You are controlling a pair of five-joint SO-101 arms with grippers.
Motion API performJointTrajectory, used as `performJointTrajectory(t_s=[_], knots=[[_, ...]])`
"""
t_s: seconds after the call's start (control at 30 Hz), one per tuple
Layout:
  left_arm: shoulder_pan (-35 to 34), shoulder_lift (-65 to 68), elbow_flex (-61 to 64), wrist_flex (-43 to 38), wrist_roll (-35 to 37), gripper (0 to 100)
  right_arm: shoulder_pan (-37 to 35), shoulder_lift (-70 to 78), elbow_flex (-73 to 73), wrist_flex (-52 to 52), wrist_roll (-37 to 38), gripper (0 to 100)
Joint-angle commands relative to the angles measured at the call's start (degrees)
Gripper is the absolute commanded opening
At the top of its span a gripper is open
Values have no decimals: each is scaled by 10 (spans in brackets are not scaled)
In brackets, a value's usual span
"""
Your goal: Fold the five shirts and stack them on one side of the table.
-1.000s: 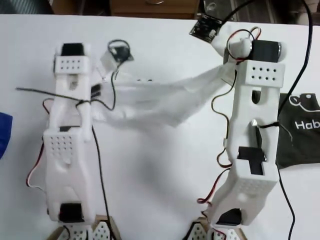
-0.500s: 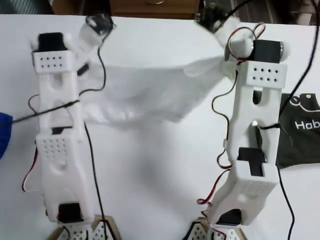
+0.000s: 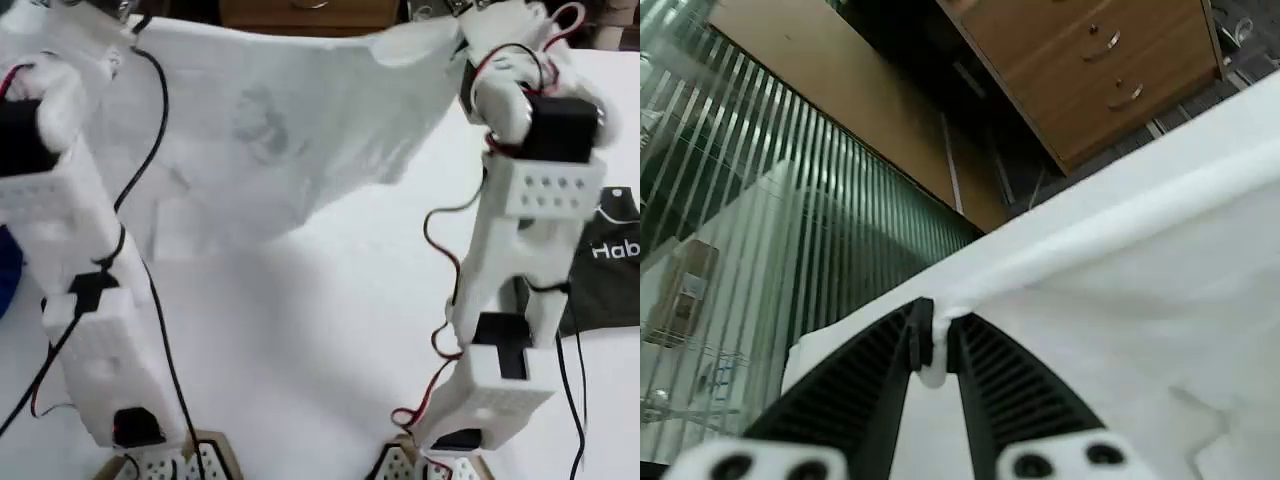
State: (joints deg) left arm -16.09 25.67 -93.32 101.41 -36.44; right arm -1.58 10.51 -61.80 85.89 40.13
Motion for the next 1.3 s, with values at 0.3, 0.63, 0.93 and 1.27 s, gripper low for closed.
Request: performJointTrajectory(t_s=[0.3,0.63,0.93,1.27], knots=[[-11,-118,-15,9,9,20,-1,-95,-153,-37,-4,21],[-8,-159,22,11,66,20,-35,-166,-156,-41,-17,21],[-7,-196,161,10,64,20,-51,-210,-156,-76,-18,20],[-11,-257,266,10,64,20,-55,-215,-156,-73,-19,20]])
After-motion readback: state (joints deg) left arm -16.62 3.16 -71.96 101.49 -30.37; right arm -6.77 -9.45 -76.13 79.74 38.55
